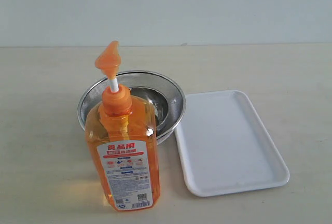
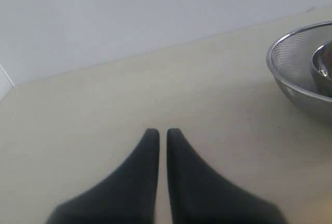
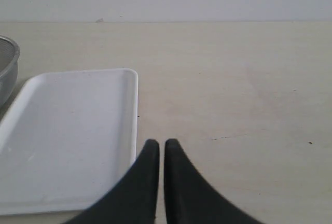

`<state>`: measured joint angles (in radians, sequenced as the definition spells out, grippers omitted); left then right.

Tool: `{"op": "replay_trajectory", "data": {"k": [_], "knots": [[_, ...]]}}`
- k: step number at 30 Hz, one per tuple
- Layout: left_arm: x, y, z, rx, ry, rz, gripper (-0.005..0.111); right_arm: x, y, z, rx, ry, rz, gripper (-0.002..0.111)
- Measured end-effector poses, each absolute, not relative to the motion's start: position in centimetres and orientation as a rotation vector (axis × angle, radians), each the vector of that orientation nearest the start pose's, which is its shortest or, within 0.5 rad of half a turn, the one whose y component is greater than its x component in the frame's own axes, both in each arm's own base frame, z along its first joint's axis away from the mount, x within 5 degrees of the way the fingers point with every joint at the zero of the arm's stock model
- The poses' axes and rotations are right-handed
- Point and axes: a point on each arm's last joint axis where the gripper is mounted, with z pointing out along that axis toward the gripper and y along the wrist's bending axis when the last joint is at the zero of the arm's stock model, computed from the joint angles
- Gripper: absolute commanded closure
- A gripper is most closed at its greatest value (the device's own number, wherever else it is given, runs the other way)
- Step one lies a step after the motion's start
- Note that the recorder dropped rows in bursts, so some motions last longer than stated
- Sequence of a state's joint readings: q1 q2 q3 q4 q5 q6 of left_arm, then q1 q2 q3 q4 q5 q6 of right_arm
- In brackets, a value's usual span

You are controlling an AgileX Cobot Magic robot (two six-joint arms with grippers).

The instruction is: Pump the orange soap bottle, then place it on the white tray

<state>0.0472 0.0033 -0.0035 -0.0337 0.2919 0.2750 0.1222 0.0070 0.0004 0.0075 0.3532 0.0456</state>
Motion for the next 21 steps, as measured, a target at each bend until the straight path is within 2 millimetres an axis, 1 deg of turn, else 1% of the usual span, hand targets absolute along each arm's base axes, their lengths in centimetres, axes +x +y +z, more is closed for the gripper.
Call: {"op": "replay_trajectory", "data": {"k": [5, 10, 14, 19, 20, 21], "knots": [[5.5, 0.2, 18.8, 0.176, 1.770, 0.196, 0.102, 5.3, 0.7, 18.1, -0.066, 1.845, 0.125, 0.107], [5.5, 0.1, 19.0, 0.132, 1.764, 0.144, 0.102, 5.3, 0.7, 18.1, -0.066, 1.845, 0.125, 0.107], [5.2, 0.0, 21.1, 0.061, 1.703, 0.090, 0.102, 5.3, 0.7, 18.1, -0.066, 1.845, 0.125, 0.107], [4.6, 0.0, 24.3, -0.018, 1.604, 0.020, 0.102, 5.3, 0.7, 18.1, -0.066, 1.845, 0.125, 0.107], [4.3, 0.0, 25.2, -0.040, 1.576, -0.002, 0.102, 5.3, 0.7, 18.1, -0.066, 1.845, 0.125, 0.107], [4.3, 0.0, 25.5, -0.050, 1.566, -0.012, 0.102, 5.3, 0.7, 18.1, -0.066, 1.845, 0.125, 0.107]]}}
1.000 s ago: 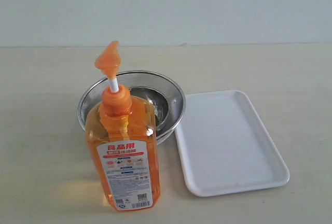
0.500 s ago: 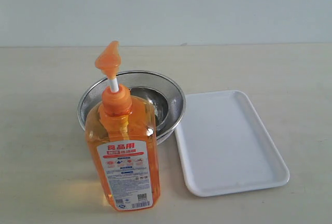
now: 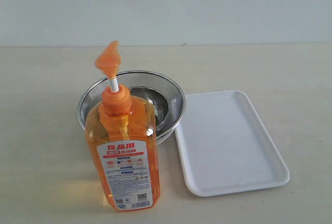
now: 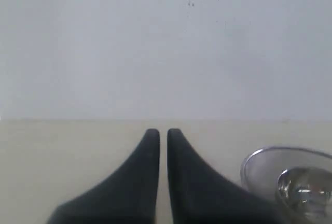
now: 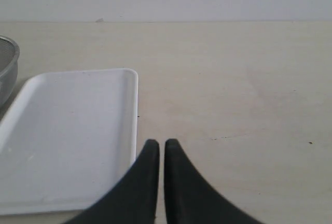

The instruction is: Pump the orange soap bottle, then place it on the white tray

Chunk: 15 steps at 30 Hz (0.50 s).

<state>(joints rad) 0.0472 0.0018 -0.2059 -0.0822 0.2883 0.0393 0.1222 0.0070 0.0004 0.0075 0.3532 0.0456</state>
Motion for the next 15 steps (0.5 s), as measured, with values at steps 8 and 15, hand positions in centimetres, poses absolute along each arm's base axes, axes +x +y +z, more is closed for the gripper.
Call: {"op": "replay_trajectory", "data": {"k": [8, 15], "knots": [[3.2, -0.1, 28.6, -0.263, 1.451, -0.265, 0.102, 5.3, 0.7, 18.1, -0.066, 1.845, 0.125, 0.107], [3.0, -0.2, 29.6, -0.318, 1.354, -0.365, 0.102, 5.3, 0.7, 18.1, -0.066, 1.845, 0.125, 0.107]]}}
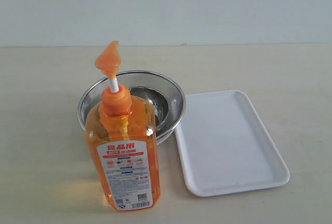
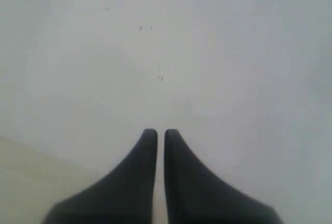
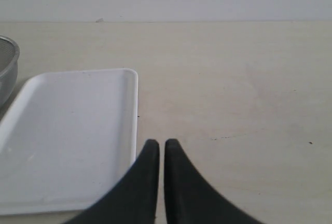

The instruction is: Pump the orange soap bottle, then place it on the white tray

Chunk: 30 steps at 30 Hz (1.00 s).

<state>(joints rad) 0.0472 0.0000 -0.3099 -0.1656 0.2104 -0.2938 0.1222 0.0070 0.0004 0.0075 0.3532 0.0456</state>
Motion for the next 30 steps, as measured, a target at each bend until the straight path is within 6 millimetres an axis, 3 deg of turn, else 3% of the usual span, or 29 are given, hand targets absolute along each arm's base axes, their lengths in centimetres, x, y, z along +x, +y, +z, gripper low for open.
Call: {"op": "replay_trajectory", "data": {"k": [8, 12, 17, 23, 30], "knots": [[1.3, 0.1, 34.3, -0.276, 1.049, -0.369, 0.102, 5.3, 0.7, 18.1, -0.066, 1.845, 0.125, 0.107], [2.5, 0.1, 38.6, -0.256, 1.096, -0.332, 0.102, 5.3, 0.7, 18.1, -0.066, 1.844, 0.125, 0.107], [4.3, 0.0, 42.2, -0.227, 1.217, -0.276, 0.102, 5.3, 0.7, 18.1, -0.066, 1.844, 0.125, 0.107], [6.2, -0.7, 43.8, -0.066, 1.324, -0.223, 0.102, 5.3, 0.7, 18.1, -0.066, 1.844, 0.125, 0.107], [9.4, -3.7, 44.0, 0.275, 1.496, -0.359, 0.102, 5.3, 0.7, 18.1, -0.066, 1.844, 0.125, 0.107]]}}
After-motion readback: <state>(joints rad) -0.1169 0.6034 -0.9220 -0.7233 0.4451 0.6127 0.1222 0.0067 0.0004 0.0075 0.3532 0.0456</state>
